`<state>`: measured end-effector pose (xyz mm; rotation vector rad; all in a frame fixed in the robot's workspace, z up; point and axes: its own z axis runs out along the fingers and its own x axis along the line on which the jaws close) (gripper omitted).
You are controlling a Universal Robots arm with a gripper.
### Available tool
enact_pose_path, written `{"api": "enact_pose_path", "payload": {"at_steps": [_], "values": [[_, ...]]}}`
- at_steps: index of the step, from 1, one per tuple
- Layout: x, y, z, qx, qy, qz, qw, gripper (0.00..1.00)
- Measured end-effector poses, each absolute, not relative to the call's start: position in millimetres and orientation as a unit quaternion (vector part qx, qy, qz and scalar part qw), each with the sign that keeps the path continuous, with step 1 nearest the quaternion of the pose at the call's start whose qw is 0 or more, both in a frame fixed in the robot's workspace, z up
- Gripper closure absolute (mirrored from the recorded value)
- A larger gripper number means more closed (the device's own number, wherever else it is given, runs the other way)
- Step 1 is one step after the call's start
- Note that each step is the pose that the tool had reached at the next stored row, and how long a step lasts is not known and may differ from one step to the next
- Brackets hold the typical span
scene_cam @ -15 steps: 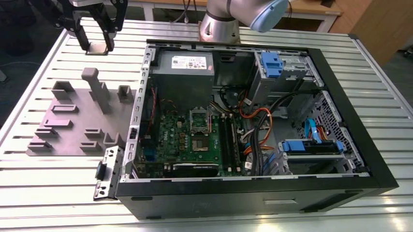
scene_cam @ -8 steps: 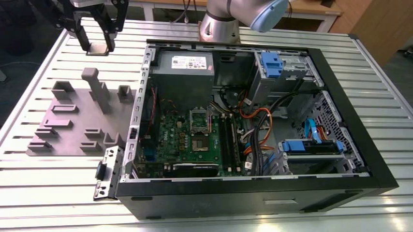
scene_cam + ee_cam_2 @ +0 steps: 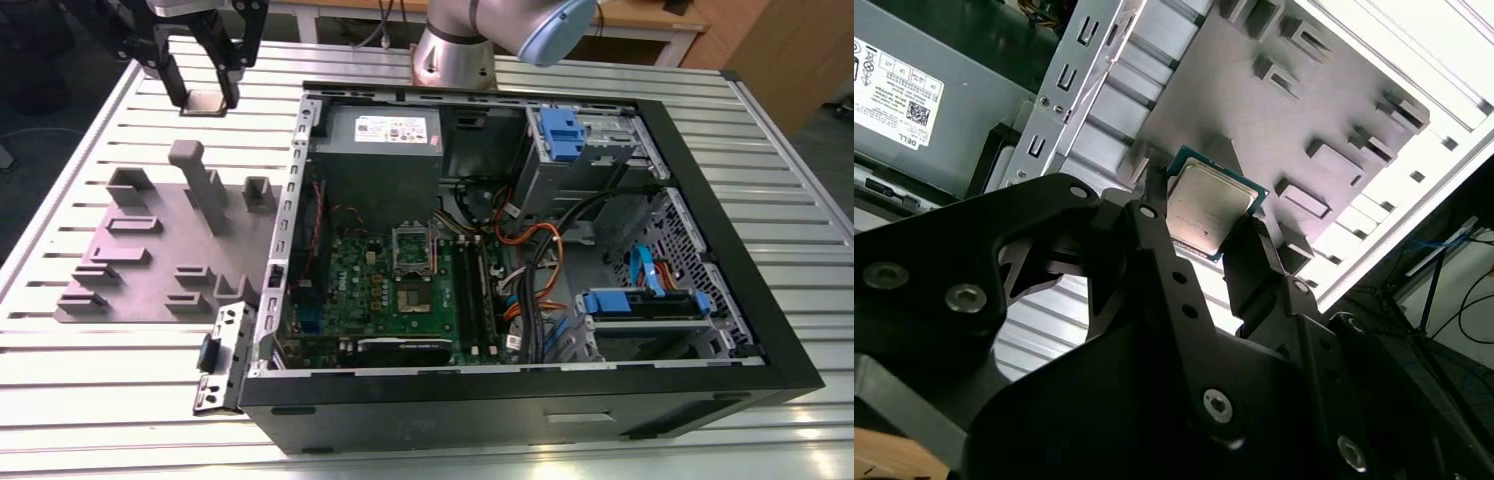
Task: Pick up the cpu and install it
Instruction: 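Pick up the cpu and move it towards the insertion slot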
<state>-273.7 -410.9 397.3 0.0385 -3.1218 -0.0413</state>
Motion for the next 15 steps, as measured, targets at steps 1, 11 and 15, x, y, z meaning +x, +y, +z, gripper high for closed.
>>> {"api": "enact_pose_path", "payload": {"at_steps": [1,11,15], "values": [[-273.6,-411.7,397.3,0.012,-1.0,-0.013,0.01,0.53],[-272.9,-419.7,397.3,0.012,-1.0,-0.013,0.01,0.53],[-271.2,-420.2,397.4,0.012,-1.0,-0.013,0.01,0.53]]}}
